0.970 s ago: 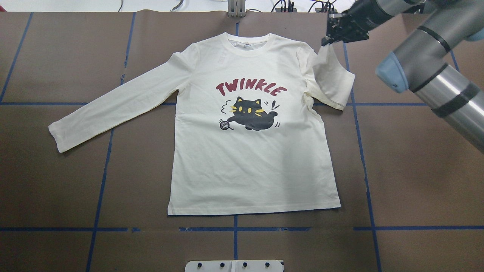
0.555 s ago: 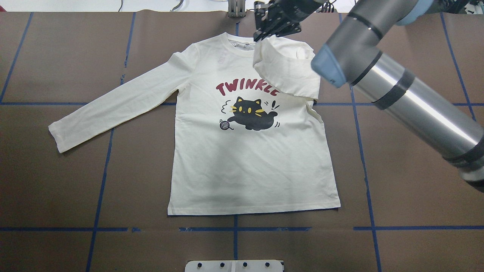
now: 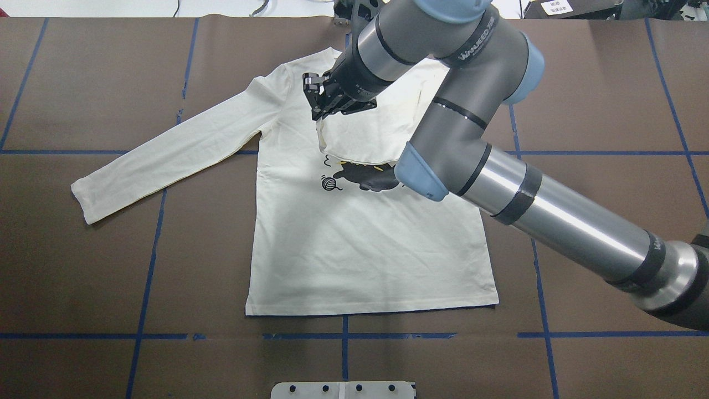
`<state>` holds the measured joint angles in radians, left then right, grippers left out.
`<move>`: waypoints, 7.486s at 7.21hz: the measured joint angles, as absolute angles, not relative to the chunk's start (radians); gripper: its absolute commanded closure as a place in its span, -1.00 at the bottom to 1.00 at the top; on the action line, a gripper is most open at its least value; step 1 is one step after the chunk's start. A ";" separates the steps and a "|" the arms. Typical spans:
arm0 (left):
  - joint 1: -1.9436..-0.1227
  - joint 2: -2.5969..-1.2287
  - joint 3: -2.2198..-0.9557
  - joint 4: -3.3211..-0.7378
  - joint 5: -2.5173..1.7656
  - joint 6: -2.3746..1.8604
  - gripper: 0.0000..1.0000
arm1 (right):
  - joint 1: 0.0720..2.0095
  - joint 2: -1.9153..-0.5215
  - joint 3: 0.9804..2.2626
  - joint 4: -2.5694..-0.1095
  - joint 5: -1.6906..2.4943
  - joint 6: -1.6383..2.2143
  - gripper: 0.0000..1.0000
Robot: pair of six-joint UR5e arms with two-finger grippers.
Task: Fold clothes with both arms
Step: 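Carry the grasped sleeve with the right gripper across the shirt body, then release the sleeve and raise the right gripper while the left gripper grasps the other cuff, then carry the grasped cuff with the left gripper across the shirt body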
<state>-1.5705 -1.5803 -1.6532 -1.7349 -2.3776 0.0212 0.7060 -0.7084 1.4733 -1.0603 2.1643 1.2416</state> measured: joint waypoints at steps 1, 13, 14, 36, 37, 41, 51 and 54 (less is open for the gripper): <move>-1.570 -1.581 -1.652 -1.735 -2.378 0.021 -1.00 | 0.672 -0.715 1.471 -1.048 2.104 1.244 1.00; -1.476 -1.576 -1.630 -1.974 -2.352 -0.384 -1.00 | 0.592 -0.479 1.204 -1.381 1.892 1.151 -1.00; -1.403 -1.546 -1.635 -2.098 -2.308 -0.567 -1.00 | 0.660 -0.514 1.262 -1.499 1.953 1.082 -1.00; -0.743 -1.514 -1.699 -2.244 -1.753 -1.394 1.00 | 0.985 -1.062 1.792 -1.834 2.155 0.601 -1.00; -0.745 -1.517 -1.741 -2.190 -1.753 -1.391 1.00 | 0.985 -1.069 1.792 -1.833 2.155 0.600 -1.00; -0.781 -1.691 -1.895 -1.903 -1.756 -1.382 1.00 | 1.012 -1.195 1.891 -1.833 2.174 0.599 -1.00; -0.737 -2.477 -1.676 -1.789 -1.856 -1.558 1.00 | 1.121 -1.495 2.016 -1.726 2.226 0.606 -1.00; -0.616 -2.589 -1.359 -1.975 -1.701 -1.649 1.00 | 1.121 -1.489 2.012 -1.726 2.227 0.634 -1.00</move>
<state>-0.6156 -2.5885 -1.3589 -1.9751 -1.7009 -1.6495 1.1213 -1.4895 2.0123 -1.7257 2.2273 0.6344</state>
